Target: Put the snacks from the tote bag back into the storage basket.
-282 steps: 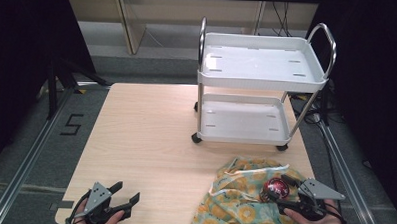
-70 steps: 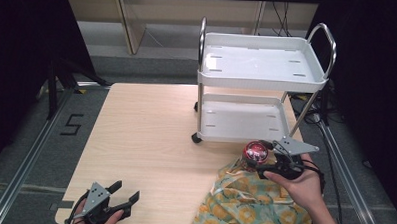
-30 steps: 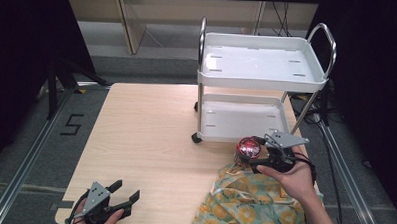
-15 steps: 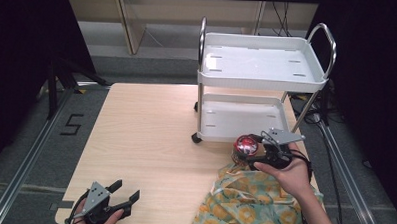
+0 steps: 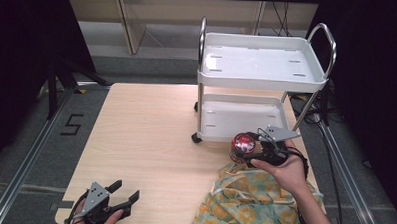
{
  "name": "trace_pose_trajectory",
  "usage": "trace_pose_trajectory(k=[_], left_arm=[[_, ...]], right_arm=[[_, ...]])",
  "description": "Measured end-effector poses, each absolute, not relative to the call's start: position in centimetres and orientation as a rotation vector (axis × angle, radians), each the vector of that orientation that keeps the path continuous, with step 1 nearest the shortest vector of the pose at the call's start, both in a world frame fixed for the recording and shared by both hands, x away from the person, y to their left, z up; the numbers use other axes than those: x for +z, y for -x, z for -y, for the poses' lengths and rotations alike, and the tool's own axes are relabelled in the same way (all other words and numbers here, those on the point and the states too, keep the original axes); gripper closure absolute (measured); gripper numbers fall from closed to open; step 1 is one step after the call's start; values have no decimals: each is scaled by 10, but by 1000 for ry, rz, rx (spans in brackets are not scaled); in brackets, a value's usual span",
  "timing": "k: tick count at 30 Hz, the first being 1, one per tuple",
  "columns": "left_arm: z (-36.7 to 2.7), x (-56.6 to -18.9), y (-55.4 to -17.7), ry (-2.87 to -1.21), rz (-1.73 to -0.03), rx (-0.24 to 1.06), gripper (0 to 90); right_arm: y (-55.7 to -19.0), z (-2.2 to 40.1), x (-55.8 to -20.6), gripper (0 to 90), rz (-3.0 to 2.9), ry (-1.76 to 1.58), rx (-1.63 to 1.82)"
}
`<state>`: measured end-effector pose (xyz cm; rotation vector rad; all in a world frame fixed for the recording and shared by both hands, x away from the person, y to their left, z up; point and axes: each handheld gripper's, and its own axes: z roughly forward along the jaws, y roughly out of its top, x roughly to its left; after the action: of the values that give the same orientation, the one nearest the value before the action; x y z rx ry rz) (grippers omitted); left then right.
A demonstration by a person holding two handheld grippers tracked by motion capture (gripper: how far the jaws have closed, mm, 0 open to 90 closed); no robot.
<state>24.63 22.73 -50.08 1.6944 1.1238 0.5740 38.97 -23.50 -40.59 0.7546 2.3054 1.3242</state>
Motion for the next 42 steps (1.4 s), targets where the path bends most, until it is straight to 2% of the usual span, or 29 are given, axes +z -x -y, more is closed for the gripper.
trace_pose_trajectory(k=[42], left_arm=[[-227, -501, -246, -1673, -1130, 571, 266]], right_arm=[[-403, 222, -397, 266, -2296, -743, 1323]])
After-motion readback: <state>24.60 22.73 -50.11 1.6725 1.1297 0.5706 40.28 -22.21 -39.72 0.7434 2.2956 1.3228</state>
